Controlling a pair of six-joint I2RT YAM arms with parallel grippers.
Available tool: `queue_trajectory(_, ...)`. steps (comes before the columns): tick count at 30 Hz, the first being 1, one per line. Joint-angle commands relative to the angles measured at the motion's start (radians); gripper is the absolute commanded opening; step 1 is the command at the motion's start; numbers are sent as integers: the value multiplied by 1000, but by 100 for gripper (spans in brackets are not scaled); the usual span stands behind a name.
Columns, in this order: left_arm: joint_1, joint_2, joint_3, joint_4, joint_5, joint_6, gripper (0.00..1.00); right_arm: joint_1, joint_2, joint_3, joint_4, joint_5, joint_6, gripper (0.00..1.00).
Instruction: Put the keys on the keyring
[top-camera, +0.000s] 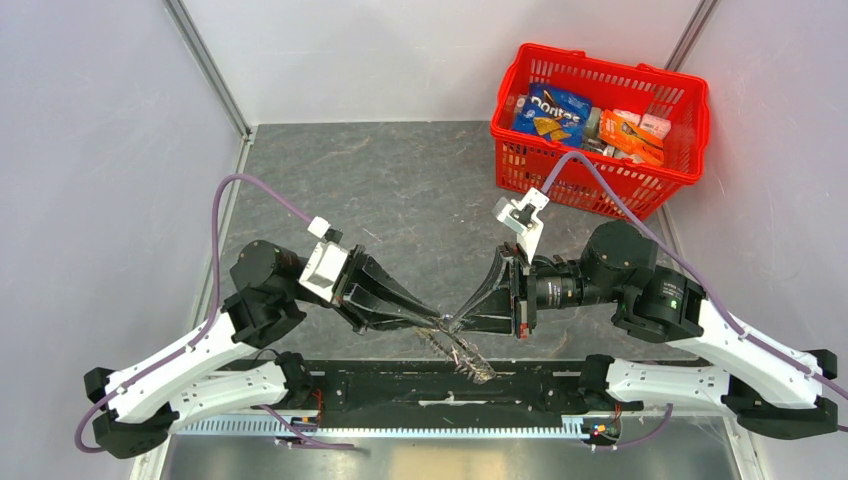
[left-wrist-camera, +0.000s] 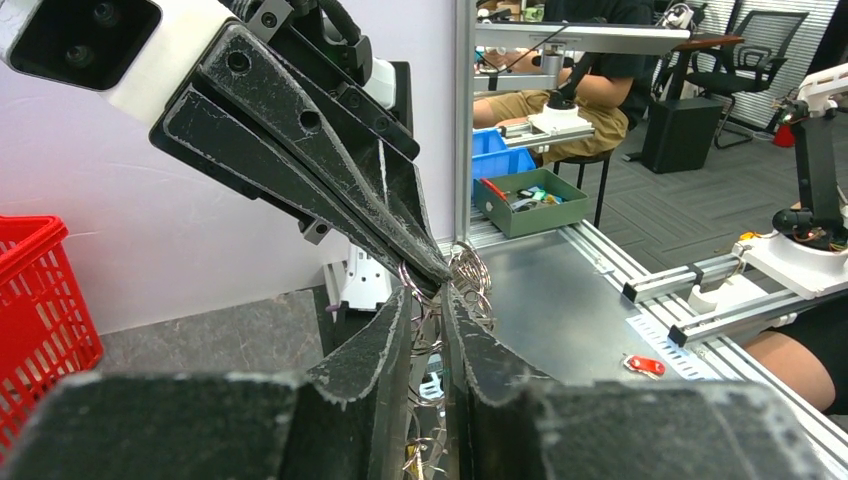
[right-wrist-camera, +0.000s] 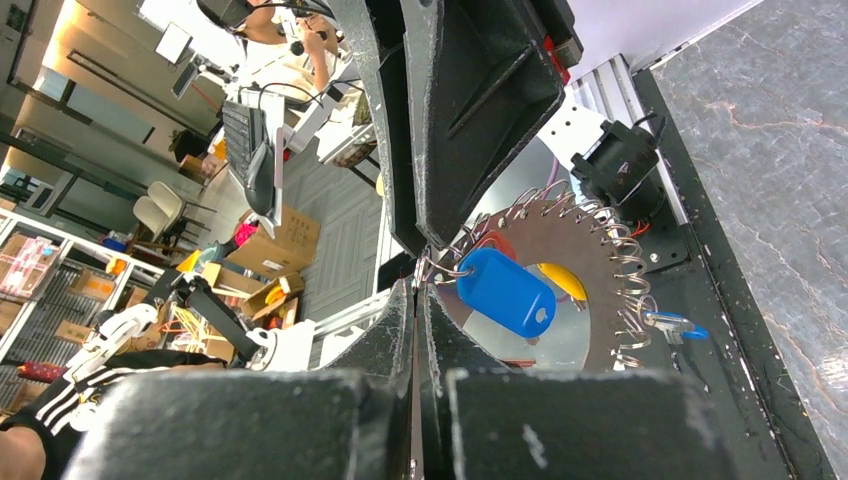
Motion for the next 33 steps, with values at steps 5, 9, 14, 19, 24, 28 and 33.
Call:
queue_trajectory(5, -2, 4, 17, 13, 18, -4, 19, 3, -16, 32, 59, 35, -20, 0)
queue_trajectory(9, -2, 3, 13, 13, 16, 1, 19, 3, -14, 36, 66, 37, -20, 0)
queue_trajectory(14, -3, 3, 11, 13, 11, 2, 16, 3, -20, 33, 83, 41, -22, 0)
queue_trajectory(19, -2, 4, 11, 10, 10, 6, 10, 4, -24, 33, 99, 40, -27, 0)
queue_trajectory(24, -3, 9, 11, 6, 9, 9, 3, 3, -29, 33, 122, 40, -32, 0)
queue_trajectory(28, -3, 8, 12, 6, 10, 10, 2, 3, -47, 24, 155, 55, -36, 0)
queue_trajectory(33, -2, 9, 11, 5, 9, 13, 2, 3, -57, 3, 217, 64, -42, 0)
